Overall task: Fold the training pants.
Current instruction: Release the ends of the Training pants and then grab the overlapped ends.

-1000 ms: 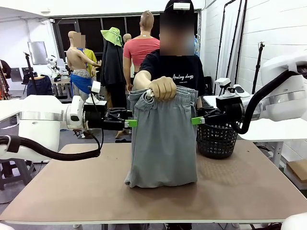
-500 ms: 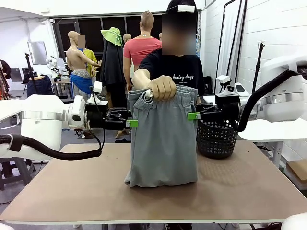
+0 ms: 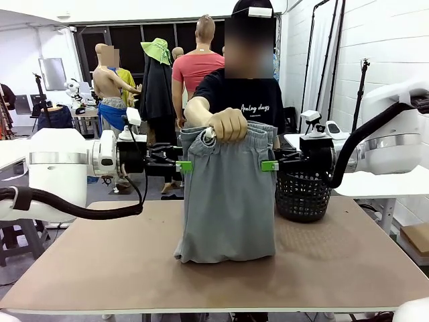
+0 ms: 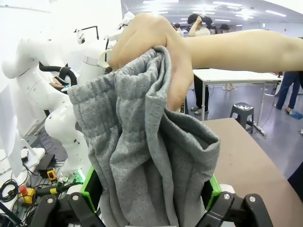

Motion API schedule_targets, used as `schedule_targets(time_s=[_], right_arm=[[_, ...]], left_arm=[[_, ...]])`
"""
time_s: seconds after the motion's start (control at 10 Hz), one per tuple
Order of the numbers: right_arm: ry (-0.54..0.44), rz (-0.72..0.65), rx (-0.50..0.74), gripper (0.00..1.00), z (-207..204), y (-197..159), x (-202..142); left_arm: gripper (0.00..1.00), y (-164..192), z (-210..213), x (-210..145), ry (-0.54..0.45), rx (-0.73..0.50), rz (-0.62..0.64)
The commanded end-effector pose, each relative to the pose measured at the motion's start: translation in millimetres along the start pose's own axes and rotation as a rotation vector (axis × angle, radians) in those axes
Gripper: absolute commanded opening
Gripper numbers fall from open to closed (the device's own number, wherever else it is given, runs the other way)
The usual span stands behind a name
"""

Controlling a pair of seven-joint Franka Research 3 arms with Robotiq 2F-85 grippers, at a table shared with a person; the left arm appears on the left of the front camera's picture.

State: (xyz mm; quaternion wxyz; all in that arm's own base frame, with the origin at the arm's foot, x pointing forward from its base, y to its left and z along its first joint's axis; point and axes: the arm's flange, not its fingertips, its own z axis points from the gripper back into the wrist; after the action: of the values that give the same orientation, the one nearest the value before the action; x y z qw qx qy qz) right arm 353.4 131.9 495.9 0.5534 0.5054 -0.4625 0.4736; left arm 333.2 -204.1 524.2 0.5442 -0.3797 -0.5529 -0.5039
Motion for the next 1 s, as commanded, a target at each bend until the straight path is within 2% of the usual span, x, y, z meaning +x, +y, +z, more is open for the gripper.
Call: schedule_targets(time_s=[0.0, 0.2, 0.9], right_arm=[[-0.020, 0.018, 0.006, 1.00, -11, -6, 3], [-0.023, 0.020, 0.023, 1.00, -15, -5, 5], [-0.023, -0.001, 0.119, 1.00, -31, -1, 8]], left_arm=[[1.00, -2, -10, -8, -0.024, 0.006, -0.017], [1.00, 1, -14, -9, -0.006, 0.035, -0.037], [1.00, 9, -25, -8, -0.039, -0.024, -0.030]])
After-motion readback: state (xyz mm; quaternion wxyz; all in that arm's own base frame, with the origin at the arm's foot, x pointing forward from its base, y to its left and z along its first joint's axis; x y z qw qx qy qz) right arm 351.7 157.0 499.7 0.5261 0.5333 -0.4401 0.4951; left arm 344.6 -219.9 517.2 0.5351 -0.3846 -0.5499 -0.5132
